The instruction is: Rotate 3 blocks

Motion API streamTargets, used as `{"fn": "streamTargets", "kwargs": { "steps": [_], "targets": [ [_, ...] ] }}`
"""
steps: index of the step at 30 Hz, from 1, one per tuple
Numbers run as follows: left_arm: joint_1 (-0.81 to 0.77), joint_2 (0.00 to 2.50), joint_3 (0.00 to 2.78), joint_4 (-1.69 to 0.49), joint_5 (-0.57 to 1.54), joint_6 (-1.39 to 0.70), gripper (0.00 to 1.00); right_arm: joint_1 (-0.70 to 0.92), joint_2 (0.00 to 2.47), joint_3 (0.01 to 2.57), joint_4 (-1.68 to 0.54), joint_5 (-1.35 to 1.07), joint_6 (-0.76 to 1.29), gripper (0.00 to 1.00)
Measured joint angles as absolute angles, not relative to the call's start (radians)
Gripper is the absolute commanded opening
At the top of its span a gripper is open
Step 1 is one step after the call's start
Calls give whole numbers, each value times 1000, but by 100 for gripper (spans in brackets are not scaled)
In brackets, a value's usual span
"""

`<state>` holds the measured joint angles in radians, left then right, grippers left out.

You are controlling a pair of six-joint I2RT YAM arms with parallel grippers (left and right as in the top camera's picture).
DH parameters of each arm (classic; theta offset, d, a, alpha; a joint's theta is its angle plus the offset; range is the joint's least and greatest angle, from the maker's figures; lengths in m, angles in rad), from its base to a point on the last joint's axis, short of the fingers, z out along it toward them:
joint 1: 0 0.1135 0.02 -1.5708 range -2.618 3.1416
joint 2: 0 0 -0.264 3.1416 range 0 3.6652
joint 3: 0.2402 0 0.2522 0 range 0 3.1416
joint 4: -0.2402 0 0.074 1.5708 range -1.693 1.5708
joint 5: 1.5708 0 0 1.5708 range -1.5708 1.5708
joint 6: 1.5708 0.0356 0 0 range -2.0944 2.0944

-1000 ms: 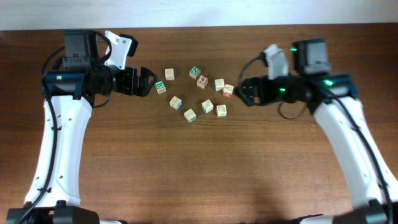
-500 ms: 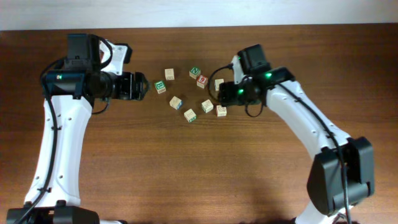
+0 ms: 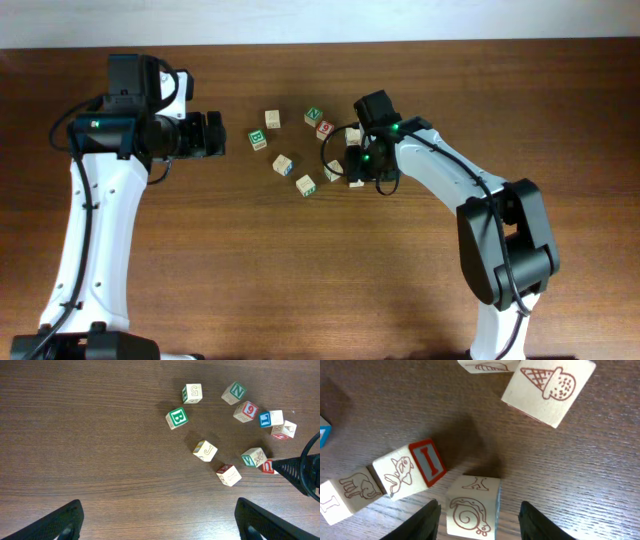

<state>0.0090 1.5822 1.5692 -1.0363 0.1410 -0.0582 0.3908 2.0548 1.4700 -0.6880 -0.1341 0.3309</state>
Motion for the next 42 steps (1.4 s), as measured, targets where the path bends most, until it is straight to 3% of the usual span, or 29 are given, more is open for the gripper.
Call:
{"fn": "streamTargets", "kwargs": {
  "steps": [6, 14, 26, 31, 38, 42],
  "targets": [
    [9, 1582, 1569, -1036, 140, -62, 99, 403, 2056, 1470, -656, -131, 334, 46],
    [9, 1582, 1569, -1036, 138, -62, 99, 403, 2101, 1478, -669, -128, 334, 22],
    [9, 1582, 1569, -1034, 138, -62, 99, 405, 2059, 1490, -986, -128, 368, 23],
    [9, 1582, 1569, -1033, 138, -62, 99, 416, 2060, 1490, -991, -128, 389, 49],
    [9, 1582, 1569, -1033, 138, -62, 99, 416, 2060, 1495, -992, -128, 386, 52],
    [9, 1582, 1569, -1033, 137, -62, 99, 417, 2060, 1650, -985, -128, 340, 64]
  ]
}}
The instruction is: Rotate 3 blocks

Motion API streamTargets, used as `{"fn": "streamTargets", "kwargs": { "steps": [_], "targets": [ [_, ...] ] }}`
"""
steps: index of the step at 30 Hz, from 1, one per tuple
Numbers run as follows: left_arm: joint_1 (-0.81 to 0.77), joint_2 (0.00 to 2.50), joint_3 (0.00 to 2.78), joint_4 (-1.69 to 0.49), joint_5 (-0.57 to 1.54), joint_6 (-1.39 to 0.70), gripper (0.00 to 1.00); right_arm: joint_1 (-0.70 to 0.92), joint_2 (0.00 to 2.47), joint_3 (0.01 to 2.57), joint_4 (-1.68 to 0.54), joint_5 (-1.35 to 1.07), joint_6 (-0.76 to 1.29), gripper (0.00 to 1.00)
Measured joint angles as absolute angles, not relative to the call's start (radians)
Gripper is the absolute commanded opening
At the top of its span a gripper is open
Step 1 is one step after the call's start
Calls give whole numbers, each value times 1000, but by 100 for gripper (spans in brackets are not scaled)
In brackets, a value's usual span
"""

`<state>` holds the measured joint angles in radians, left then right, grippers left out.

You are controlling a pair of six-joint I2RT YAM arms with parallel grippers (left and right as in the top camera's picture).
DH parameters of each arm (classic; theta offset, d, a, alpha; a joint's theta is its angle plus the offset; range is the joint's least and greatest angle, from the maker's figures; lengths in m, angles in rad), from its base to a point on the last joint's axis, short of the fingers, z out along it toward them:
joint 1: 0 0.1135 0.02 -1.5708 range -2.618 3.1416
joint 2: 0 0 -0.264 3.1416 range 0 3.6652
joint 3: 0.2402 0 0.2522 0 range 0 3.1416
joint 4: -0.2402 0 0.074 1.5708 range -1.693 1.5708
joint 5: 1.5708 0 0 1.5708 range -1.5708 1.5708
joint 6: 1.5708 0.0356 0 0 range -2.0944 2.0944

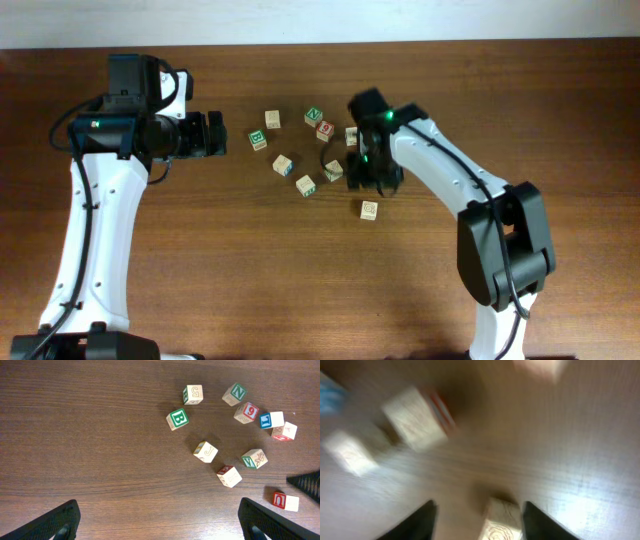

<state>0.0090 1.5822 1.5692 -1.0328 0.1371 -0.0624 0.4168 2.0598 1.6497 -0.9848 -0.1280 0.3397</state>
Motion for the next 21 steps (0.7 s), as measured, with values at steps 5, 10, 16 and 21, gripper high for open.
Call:
{"fn": "streamTargets", "kwargs": {
  "steps": [5, 10, 16, 21],
  "targets": [
    [9, 1582, 1569, -1033, 137, -63, 99, 439, 2061, 1701, -802, -128, 166, 64],
    [9, 1582, 1569, -1033, 137, -63, 99, 481, 2169, 1702, -784, -128, 1, 62],
    [9, 1582, 1569, -1033, 137, -65, 99, 488, 2205, 1702, -784, -128, -46, 40],
    [9, 1582, 1569, -1033, 138, -65, 99, 489, 2205, 1702, -781, -128, 12, 31]
  ]
}}
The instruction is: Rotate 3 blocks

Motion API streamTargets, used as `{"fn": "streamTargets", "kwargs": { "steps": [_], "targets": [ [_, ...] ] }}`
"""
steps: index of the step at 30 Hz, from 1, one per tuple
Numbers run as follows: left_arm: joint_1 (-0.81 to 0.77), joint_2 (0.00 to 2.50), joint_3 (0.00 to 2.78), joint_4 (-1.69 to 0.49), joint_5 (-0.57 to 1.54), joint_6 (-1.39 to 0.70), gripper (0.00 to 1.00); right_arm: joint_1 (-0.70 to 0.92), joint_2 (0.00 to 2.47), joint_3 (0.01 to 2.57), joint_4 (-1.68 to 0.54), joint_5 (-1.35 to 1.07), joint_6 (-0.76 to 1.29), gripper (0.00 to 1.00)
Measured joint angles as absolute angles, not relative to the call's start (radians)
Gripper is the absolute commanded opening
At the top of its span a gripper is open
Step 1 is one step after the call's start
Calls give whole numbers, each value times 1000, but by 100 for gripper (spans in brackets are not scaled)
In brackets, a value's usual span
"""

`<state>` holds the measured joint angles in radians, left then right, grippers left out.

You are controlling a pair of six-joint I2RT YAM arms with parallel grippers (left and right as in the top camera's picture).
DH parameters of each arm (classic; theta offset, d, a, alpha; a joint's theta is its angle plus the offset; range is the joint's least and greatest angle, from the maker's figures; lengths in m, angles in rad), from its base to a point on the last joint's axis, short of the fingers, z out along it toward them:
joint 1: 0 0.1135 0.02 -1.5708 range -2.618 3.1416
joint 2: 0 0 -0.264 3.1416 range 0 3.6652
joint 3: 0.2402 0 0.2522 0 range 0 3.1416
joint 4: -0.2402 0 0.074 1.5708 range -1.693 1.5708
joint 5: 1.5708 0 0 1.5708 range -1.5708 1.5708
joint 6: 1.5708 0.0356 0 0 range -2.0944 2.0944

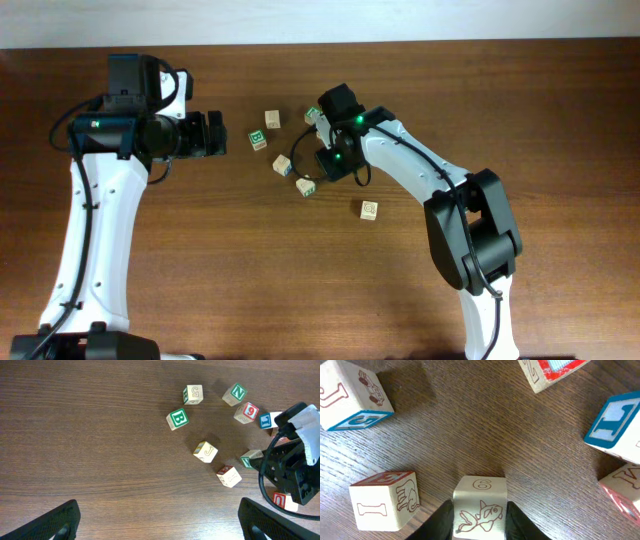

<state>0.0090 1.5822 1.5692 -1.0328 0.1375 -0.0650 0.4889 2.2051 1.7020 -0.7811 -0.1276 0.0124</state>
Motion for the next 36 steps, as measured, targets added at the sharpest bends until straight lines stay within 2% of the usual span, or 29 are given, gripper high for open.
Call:
{"fn": "streamTargets", "kwargs": {
  "steps": [4, 10, 15, 20, 25, 29, 33, 36],
  "targets": [
    [9, 1582, 1569, -1033, 137, -65, 99, 489, 2205, 1709, -839, -128, 142, 31],
    [9, 1582, 1569, -1033, 137, -65, 99, 489, 2205, 1734, -1094, -140, 397, 31],
    [9, 1582, 1569, -1033, 137, -65, 99, 489, 2205, 1732, -1206, -152, 488, 37],
    [9, 1582, 1569, -1033, 137, -65, 99, 489, 2205, 1732, -1218, -151, 500, 50],
    [9, 1582, 1569, -1033, 137, -65, 99, 489, 2206, 1745, -1216, -152, 505, 51],
    [9, 1582, 1569, -1034, 137, -65, 99, 491, 2214, 1917, -1259, -156, 463, 55],
    [9, 1582, 1569, -1033, 137, -65, 99, 534, 2214, 1979, -1097, -155, 356, 64],
    [9, 1582, 1569, -1033, 137, -65, 99, 580, 2223, 1979, -1046, -148, 255, 64]
  ]
}}
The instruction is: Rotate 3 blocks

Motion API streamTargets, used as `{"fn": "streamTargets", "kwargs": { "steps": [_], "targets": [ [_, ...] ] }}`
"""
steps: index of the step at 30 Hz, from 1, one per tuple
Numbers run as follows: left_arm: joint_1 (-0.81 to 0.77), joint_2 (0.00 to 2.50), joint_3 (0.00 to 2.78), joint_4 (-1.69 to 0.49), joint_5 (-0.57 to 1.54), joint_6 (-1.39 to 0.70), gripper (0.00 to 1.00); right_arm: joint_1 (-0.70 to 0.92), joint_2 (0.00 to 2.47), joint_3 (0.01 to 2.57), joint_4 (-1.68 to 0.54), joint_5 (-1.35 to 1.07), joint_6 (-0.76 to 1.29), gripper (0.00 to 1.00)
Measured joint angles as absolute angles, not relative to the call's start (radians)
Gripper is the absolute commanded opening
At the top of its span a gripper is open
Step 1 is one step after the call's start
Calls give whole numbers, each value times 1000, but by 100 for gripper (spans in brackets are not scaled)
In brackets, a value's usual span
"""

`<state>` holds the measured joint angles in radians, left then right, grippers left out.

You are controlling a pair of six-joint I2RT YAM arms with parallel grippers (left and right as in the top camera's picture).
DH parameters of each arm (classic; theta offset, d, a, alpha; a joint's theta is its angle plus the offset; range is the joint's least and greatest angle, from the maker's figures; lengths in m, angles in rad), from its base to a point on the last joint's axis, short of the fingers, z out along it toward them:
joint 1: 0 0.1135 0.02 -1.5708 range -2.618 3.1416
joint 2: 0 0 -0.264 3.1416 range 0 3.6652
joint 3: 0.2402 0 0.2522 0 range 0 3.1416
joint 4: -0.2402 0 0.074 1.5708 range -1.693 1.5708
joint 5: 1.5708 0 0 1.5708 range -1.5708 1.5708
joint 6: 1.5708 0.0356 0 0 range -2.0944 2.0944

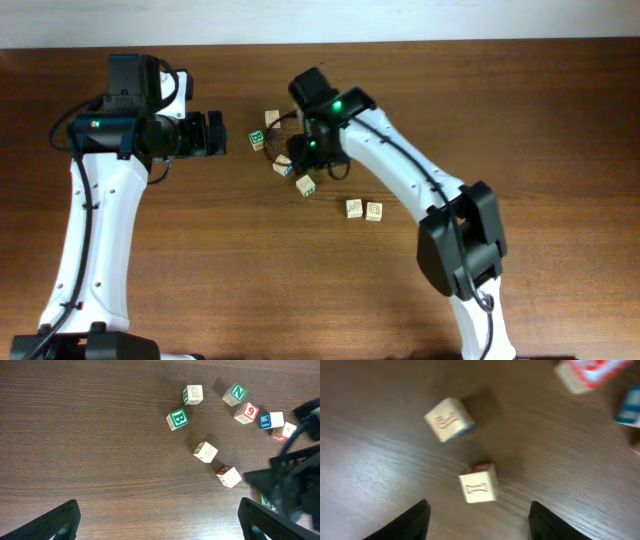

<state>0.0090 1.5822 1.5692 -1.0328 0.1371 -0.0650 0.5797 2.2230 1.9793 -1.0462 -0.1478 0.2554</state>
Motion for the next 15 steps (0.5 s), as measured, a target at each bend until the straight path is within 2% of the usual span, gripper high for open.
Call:
{"fn": "streamTargets", "kwargs": {
  "steps": [4, 6, 9, 11, 13, 15],
  "targets": [
    [9, 1582, 1569, -1033, 137, -65, 99, 612, 2313, 1979, -1047, -142, 144, 62],
    [9, 1582, 1569, -1033, 137, -65, 99, 611, 2358, 1979, -1050, -131, 115, 58],
    [9, 1582, 1569, -1033, 138, -65, 99, 611, 2367, 1979, -1048, -108, 88, 45],
    [9, 1582, 1569, -1033, 138, -65, 99, 611, 2367, 1979, -1050, -100, 74, 41],
    [9, 1582, 1569, -1033, 137, -65, 99, 611, 2367, 1978, -1058, -97, 75, 30],
    [9, 1582, 1569, -1033, 137, -65, 99, 611, 2367, 1979, -1092, -98, 121, 27]
  ]
}}
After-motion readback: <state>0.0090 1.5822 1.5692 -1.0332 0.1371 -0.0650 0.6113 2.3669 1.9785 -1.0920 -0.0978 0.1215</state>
